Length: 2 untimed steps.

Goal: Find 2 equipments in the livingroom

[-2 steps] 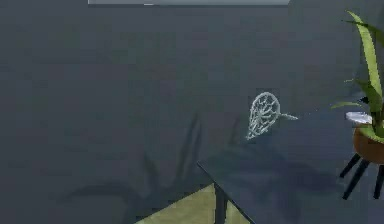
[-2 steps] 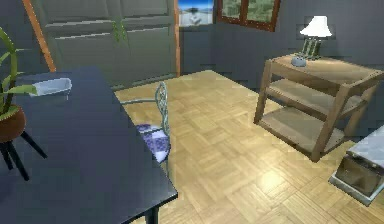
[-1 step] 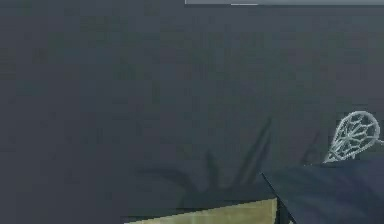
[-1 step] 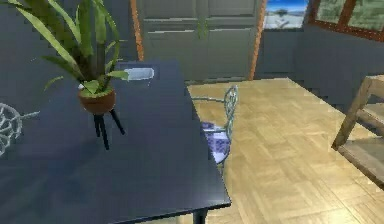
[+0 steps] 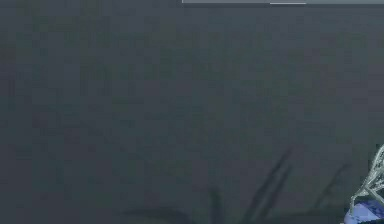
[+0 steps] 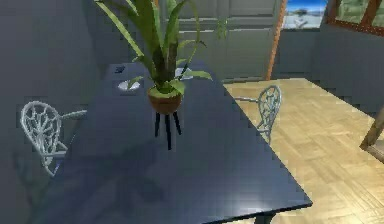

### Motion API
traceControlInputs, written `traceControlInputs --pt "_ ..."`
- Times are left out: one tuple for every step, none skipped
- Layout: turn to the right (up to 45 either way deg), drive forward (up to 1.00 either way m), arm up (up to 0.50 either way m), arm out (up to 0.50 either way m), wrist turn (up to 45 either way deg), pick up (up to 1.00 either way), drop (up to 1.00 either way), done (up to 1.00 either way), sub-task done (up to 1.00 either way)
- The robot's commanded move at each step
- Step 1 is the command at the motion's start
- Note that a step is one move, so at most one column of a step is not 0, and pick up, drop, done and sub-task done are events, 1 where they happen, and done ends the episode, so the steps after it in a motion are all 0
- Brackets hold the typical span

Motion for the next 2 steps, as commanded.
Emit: traceControlInputs --pt "33.0 0.0 0.0 0.0 0.0 0.0 0.0 0.0 0.0" --pt "0.0 0.0 0.0 0.0 0.0 0.0 0.0 0.0 1.0"
